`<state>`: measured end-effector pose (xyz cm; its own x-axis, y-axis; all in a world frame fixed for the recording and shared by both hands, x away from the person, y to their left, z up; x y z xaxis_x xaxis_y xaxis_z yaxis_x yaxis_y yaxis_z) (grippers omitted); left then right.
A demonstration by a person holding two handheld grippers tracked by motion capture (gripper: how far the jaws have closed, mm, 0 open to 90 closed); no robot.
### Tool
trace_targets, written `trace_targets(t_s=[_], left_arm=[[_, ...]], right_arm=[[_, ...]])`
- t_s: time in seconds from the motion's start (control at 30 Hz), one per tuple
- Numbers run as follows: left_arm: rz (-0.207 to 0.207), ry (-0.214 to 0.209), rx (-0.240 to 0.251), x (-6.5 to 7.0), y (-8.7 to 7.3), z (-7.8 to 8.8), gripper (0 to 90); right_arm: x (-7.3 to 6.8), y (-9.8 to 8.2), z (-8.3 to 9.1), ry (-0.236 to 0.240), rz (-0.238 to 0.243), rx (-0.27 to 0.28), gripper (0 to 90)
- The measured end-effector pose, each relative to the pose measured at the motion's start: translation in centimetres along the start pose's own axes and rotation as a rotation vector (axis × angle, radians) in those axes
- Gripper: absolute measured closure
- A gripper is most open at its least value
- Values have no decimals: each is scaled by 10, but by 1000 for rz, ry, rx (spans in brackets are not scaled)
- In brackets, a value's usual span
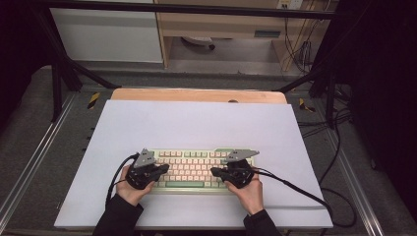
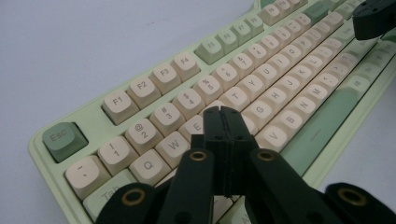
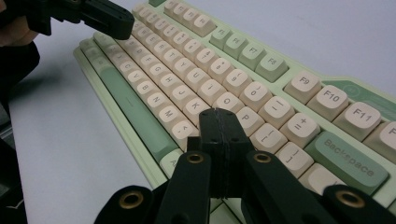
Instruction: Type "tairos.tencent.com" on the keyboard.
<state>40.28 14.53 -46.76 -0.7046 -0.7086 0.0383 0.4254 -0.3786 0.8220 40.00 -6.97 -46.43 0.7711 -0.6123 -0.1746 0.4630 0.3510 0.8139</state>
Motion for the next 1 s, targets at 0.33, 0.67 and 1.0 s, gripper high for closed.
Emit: trace_targets(t_s=[0.33,0.67,1.0], left_arm=[[2,-2,-3,-1,-3,4,900],[7,7,-6,-5,-11,11,900],[19,15,-3,-11,-16,17,900]], right_arm=[[5,6,-3,-10,-19,17,900],[6,14,-11,-20,-33,20,900],[7,16,-28,-34,-25,-7,900]])
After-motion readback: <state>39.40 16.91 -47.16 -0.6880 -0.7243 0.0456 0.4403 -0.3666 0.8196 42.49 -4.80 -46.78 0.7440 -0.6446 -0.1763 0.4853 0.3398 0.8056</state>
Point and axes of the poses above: each handheld gripper's, and its own axes: z roughly backward along the jaws, y roughly out of its top, x roughly to its right, the point moved 8 cm from there along -z, roughly forward along the jaws, and after that the axes turned 3 degrees about x, right-handed, at the moved point
